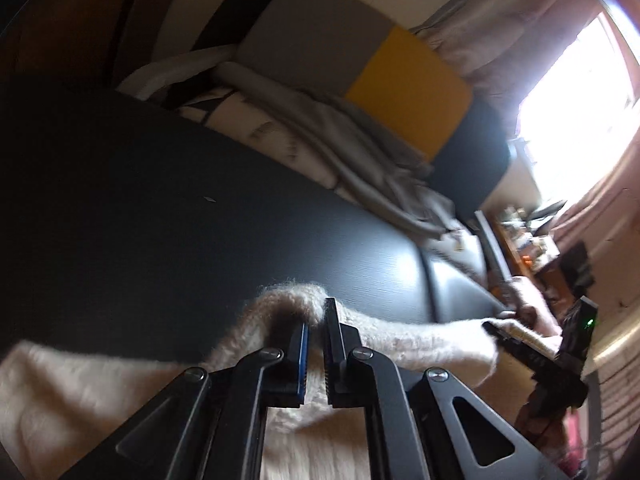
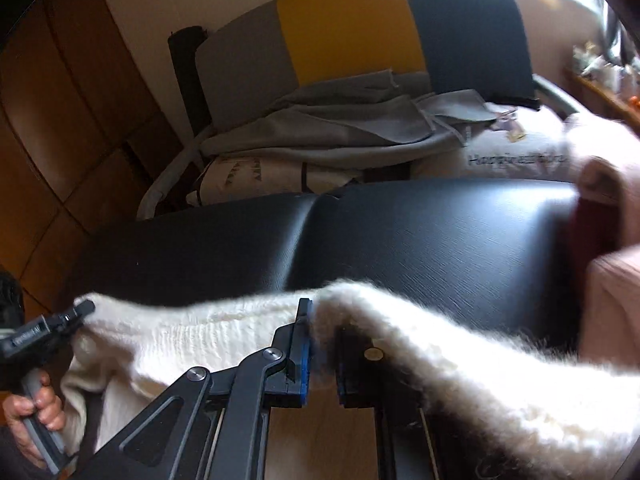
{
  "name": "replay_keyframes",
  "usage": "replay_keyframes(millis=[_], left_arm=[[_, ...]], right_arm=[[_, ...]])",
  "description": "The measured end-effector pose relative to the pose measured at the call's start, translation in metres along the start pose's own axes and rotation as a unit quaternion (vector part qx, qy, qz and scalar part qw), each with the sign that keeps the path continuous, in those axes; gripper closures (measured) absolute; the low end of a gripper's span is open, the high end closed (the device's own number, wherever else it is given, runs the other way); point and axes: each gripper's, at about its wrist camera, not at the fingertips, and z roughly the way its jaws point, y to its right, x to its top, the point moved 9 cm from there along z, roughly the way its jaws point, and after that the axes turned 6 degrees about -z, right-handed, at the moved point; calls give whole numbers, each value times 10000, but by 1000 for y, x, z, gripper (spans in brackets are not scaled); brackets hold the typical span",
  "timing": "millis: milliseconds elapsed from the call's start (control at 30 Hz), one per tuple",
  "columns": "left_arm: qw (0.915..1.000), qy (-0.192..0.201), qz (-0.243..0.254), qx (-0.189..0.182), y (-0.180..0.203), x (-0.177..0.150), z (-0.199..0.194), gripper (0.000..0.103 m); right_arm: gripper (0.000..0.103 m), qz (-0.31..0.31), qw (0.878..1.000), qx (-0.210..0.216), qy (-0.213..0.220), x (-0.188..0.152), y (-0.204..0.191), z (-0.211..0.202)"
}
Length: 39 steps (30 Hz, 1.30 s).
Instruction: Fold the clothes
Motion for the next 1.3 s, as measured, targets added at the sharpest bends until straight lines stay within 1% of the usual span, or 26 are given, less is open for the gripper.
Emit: replay_keyframes(millis=[100, 167, 200, 267, 300, 367, 400, 433, 467, 500, 533, 567, 600, 667, 733, 767, 867, 900, 967, 1000, 1067, 1133, 1167, 1233, 1300], left_arm=[[9995, -58, 91, 309, -14, 11, 16, 98], [9988, -142, 134, 446, -16, 18, 25, 98], [9985, -197, 144, 496, -16, 21, 30, 98], [9976, -308, 164, 596, -16, 28, 38, 94], [9974, -353, 160, 609, -15, 31, 40, 92], [9981, -380, 104, 469, -8, 32, 33, 91], [9984, -353, 114, 417, -5, 31, 26, 86], [9986, -341, 102, 400, -3, 30, 20, 85], [9987, -333, 72, 369, -2, 26, 11, 85], [9989, -321, 61, 347, -1, 22, 2, 84], [9989, -298, 92, 343, 0, 17, -7, 82], [9990, -275, 123, 339, 1, 12, -15, 81], [9990, -257, 177, 323, 2, 4, -25, 81], [9986, -258, 390, 237, 6, -24, -48, 80], [9973, -326, 633, 186, 8, -54, -66, 80], [9959, -366, 801, 184, 8, -74, -75, 80], [9922, -508, 1130, 130, 6, -128, -97, 80], [9912, -585, 1180, 125, 4, -143, -101, 80], [9896, -716, 1235, 178, -4, -172, -107, 80], [9887, -771, 1266, 238, -9, -184, -108, 80], [9873, -849, 1304, 333, -18, -206, -111, 80], [9892, -714, 1253, 252, -26, -214, -118, 80], [9896, -704, 1223, 269, -29, -216, -120, 81], [9903, -662, 1168, 345, -38, -213, -122, 90], [9907, -609, 1136, 439, -47, -208, -123, 94]], right_arm=[[93, 34, 9997, 124, -209, 11, -6, 34], [93, 61, 9989, 136, -446, 12, -7, 58], [93, 102, 9986, 179, -479, 14, -8, 64], [93, 209, 9980, 283, -531, 23, -9, 72], [93, 277, 9973, 310, -603, 27, -9, 73], [92, 391, 9960, 374, -705, 34, -9, 71], [91, 375, 9963, 448, -630, 36, -11, 61], [90, 359, 9964, 522, -555, 39, -13, 50], [83, 321, 9964, 614, -492, 39, -16, 38], [68, 290, 9961, 684, -470, 36, -20, 23], [61, 189, 9966, 685, -415, 29, -24, 7], [51, 87, 9969, 687, -361, 21, -27, -9], [49, -14, 9972, 688, -307, 14, -31, -25], [49, -217, 9972, 690, -198, -1, -38, -57], [49, -454, 9967, 633, -245, -33, -50, -80], [49, -565, 9961, 616, -286, -50, -56, -91], [48, -736, 9945, 430, -600, -119, -68, -109], [48, -786, 9936, 352, -724, -144, -71, -115], [48, -735, 9928, 264, -905, -180, -73, -122], [47, -727, 9924, 125, -985, -202, -72, -127], [47, -697, 9932, -90, -929, -222, -68, -135], [46, -586, 9957, -157, -694, -233, -65, -146], [45, -503, 9968, -178, -595, -237, -62, -149], [42, -404, 9984, -175, -360, -243, -60, -154], [41, -478, 9981, -216, -309, -244, -65, -150]])
